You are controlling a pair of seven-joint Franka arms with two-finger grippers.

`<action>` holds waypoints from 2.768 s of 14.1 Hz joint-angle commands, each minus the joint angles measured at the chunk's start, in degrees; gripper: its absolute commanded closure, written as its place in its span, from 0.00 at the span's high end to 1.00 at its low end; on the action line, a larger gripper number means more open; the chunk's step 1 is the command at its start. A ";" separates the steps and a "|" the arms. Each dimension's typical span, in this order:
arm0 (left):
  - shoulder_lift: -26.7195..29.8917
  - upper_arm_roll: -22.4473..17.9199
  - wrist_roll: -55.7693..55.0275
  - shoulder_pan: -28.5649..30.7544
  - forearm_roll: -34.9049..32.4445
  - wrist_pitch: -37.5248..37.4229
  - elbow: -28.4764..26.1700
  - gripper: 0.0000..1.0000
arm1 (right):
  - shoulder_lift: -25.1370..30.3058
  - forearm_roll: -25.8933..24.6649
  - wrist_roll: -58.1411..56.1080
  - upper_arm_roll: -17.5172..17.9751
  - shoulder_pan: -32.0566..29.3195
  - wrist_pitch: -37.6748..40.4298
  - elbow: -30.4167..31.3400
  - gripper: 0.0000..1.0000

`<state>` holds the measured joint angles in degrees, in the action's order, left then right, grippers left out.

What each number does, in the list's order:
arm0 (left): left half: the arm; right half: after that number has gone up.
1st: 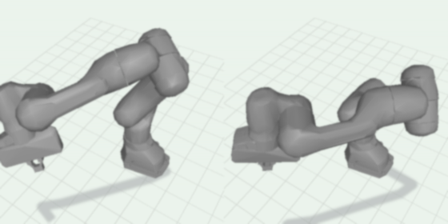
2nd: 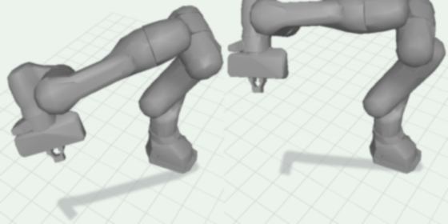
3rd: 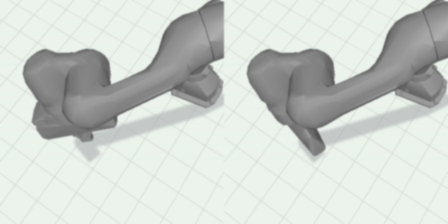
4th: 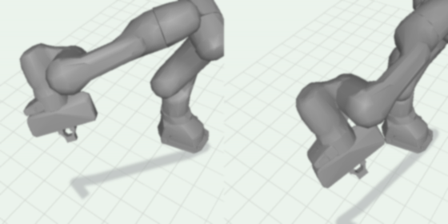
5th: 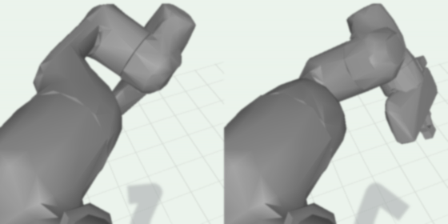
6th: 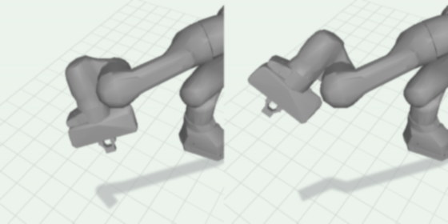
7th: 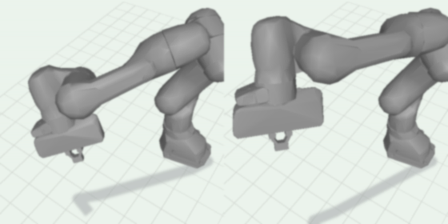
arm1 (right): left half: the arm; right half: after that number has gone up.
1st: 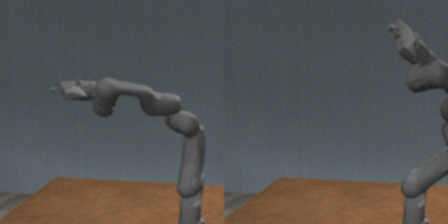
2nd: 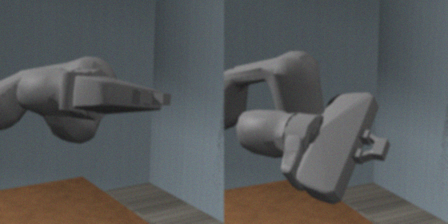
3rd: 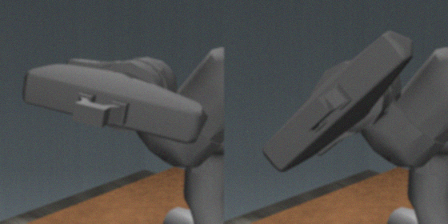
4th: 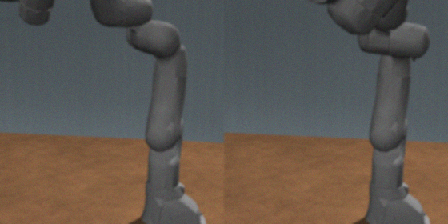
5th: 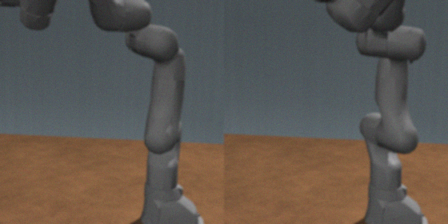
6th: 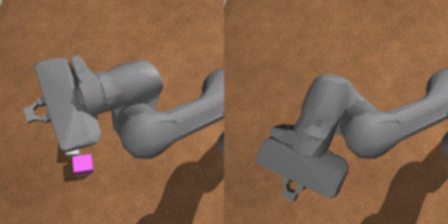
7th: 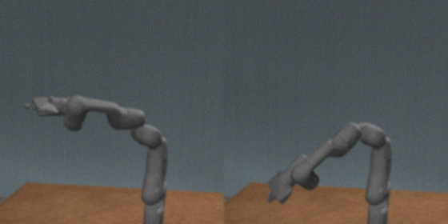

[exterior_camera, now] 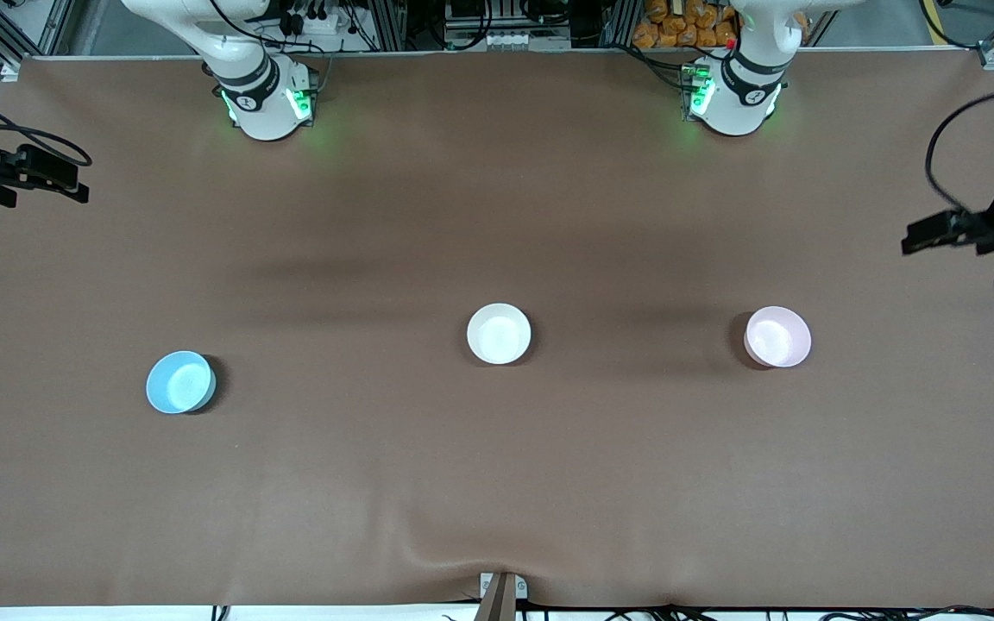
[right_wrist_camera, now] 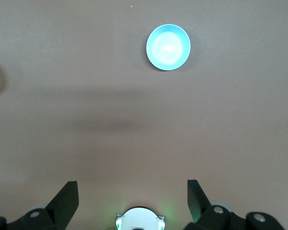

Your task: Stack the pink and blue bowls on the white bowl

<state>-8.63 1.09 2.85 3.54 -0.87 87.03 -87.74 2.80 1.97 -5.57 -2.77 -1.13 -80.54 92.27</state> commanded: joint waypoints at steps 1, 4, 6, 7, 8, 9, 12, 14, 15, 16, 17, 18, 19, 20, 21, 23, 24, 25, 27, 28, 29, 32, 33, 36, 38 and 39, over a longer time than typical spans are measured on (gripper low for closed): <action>-2.26 0.32 0.85 0.41 -1.50 3.83 -1.63 1.00 | 0.54 0.93 0.21 -0.13 -0.27 -0.24 0.63 1.00; -2.10 0.32 0.85 0.59 -1.68 15.15 -10.84 1.00 | 0.45 0.85 0.12 -0.21 -0.27 0.03 0.54 1.00; -2.70 0.41 0.85 0.59 -1.59 20.35 -14.90 1.00 | 0.36 0.85 0.21 -0.21 -0.27 0.64 0.36 1.00; -3.23 0.41 0.85 0.59 -1.16 23.85 -17.96 1.00 | 0.27 0.85 0.21 -0.21 -0.27 0.64 0.19 1.00; -3.24 0.49 0.85 0.50 -1.07 29.20 -21.56 1.00 | 0.10 0.85 0.21 -0.21 -0.27 0.64 0.10 1.00; -3.50 0.50 0.85 0.50 -0.98 33.78 -24.73 1.00 | 0.01 0.85 0.12 -0.21 -0.36 0.56 0.10 1.00; -6.65 0.67 0.85 0.59 -0.98 39.17 -27.57 1.00 | -1.13 0.85 0.12 -0.30 -0.54 -0.06 0.01 1.00; -9.29 0.67 0.93 0.68 -0.98 44.25 -29.06 0.97 | -3.23 0.76 0.12 -0.39 -0.71 -0.06 0.01 1.00; -10.26 0.67 1.63 0.68 -1.15 47.67 -30.63 0.97 | -4.46 0.84 0.12 -0.30 -1.50 -0.06 0.01 1.00; -11.49 0.67 3.03 0.94 -1.07 50.93 -31.69 0.96 | -5.95 1.02 0.12 -0.30 -1.94 -0.49 -0.08 1.00; -12.72 0.67 3.91 2.16 -1.15 52.87 -32.31 0.93 | -7.45 0.93 0.12 -0.30 -2.03 -2.41 -0.34 1.00; -13.95 0.76 4.79 2.26 -1.15 54.29 -32.41 0.89 | -8.59 0.85 0.12 -0.39 -2.38 -5.04 -0.34 1.00; -14.74 0.67 6.80 2.35 -1.15 55.52 -32.41 0.85 | -10.17 0.76 0.03 -0.30 -2.99 -6.90 -0.25 1.00; -15.01 0.67 9.08 2.70 -1.15 55.79 -32.32 0.81 | -11.66 0.84 -0.32 -0.30 -3.69 -8.57 -0.25 1.00; -15.01 0.67 9.89 2.70 -1.07 55.79 -32.32 0.72 | -13.25 0.76 -0.67 -0.30 -4.40 -10.93 -0.17 1.00; -15.01 0.67 10.68 2.79 -1.07 55.71 -32.41 0.56 | -16.76 0.58 -1.46 -0.30 -5.02 -16.47 -0.34 1.00; -15.01 0.67 11.12 3.14 -1.07 55.71 -32.41 0.47 | -18.34 0.41 -1.46 -0.30 -5.11 -19.37 -0.52 1.00; -15.10 0.76 11.13 3.31 -1.15 55.71 -32.23 0.41 | -19.75 0.15 -1.46 -0.30 -5.02 -22.35 -0.52 1.00; -15.45 0.76 11.13 3.14 -0.98 55.71 -32.06 0.29 | -22.56 0.05 -1.55 -0.30 -4.67 -26.41 -0.52 1.00; -15.63 0.85 11.13 3.14 -0.89 55.71 -31.97 0.19 | -24.49 0.05 -1.64 -0.30 -4.58 -27.91 -0.52 1.00; -15.63 0.93 11.13 3.14 -0.89 55.62 -31.79 0.01 | -26.43 0.23 -1.64 -0.30 -4.58 -30.18 -0.60 1.00; -15.37 3.04 10.17 3.05 1.47 53.79 -29.70 0.00 | -33.63 0.23 -5.06 -0.22 -4.67 -39.23 -0.60 1.00; -15.10 3.57 9.38 2.79 2.88 50.90 -27.68 0.00 | -34.96 0.14 -5.24 -0.30 -4.67 -41.69 -0.60 1.00; -15.89 5.93 4.91 1.91 6.92 36.06 -15.13 0.00 | -37.59 -0.30 -5.24 -0.30 -4.49 -42.86 -0.60 1.00; -16.94 7.43 0.35 -0.19 7.02 34.70 -11.33 0.00 | -39.01 -0.21 -5.33 -0.30 -5.10 -43.39 -0.52 1.00; -17.29 7.44 -2.64 -2.12 7.02 34.70 -9.92 0.00 | -39.45 -0.21 -5.85 -0.30 -5.63 -43.30 -0.08 1.00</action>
<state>-24.11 8.28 4.71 4.32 5.00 123.48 -101.86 -35.61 1.88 -9.75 -3.32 -5.60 -123.76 92.75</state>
